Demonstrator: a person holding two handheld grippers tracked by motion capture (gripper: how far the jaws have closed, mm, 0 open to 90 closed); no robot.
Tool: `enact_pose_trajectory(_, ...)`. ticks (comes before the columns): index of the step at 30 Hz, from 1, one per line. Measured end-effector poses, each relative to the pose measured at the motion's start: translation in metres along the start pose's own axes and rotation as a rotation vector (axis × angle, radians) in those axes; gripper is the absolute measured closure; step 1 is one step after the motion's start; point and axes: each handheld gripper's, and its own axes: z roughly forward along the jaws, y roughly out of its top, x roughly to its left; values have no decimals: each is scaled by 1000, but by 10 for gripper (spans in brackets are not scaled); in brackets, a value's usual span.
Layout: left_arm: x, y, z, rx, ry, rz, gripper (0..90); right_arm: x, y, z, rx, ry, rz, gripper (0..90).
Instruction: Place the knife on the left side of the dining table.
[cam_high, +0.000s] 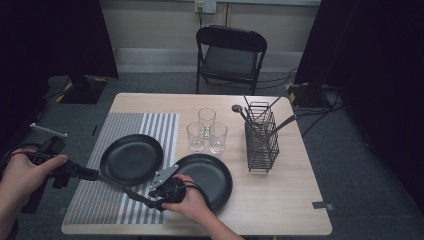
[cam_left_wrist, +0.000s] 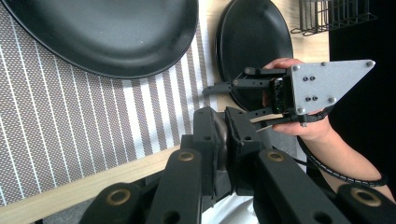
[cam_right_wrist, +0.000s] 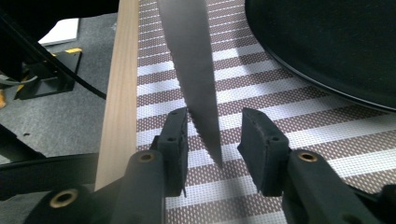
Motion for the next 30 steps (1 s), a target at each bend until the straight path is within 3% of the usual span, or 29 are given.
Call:
enact_pose_trajectory(16,2,0,5,-1,-13,-11,836,1,1,11,78,15,-28,740)
enact_pose_trajectory(30,7,0,8,4,-7,-8,836,2,1,15,110,14,-30,759)
